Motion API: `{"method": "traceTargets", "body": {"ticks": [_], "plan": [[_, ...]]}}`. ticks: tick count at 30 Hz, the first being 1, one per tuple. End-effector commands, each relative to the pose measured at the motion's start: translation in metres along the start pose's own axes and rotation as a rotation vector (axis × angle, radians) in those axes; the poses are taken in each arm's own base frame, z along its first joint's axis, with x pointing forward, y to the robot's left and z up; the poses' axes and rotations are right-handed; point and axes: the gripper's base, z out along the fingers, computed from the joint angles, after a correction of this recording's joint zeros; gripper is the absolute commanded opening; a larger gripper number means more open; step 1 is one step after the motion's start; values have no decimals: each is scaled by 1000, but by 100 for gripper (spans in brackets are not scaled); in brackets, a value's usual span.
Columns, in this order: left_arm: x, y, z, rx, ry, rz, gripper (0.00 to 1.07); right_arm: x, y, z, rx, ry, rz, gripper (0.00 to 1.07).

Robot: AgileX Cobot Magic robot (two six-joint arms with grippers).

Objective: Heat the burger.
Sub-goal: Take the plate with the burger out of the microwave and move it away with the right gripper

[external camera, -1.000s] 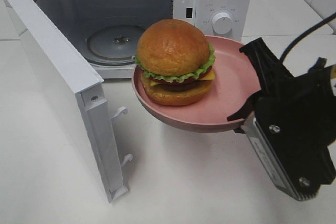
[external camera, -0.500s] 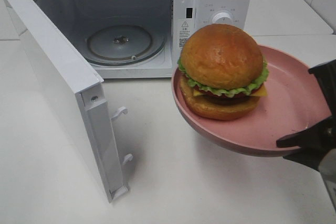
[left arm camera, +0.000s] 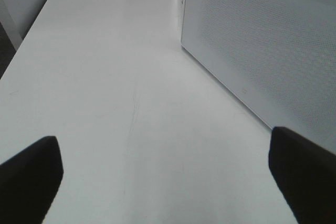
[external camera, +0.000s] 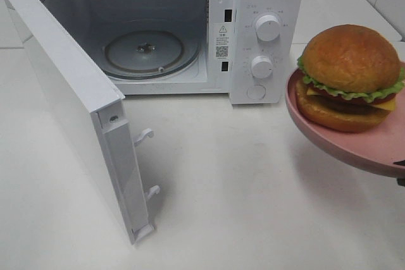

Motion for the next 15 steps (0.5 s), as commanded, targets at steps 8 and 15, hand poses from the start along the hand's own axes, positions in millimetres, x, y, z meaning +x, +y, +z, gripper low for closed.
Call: {"method": "traceTargets", "body": {"ticks": [8, 15], "plan": [[0, 0, 0, -2, -17, -7, 100, 15, -7, -5, 91, 150, 179, 2], [0, 0, 0, -2, -17, -7, 100, 27, -7, -7, 128, 281, 362, 2]]}}
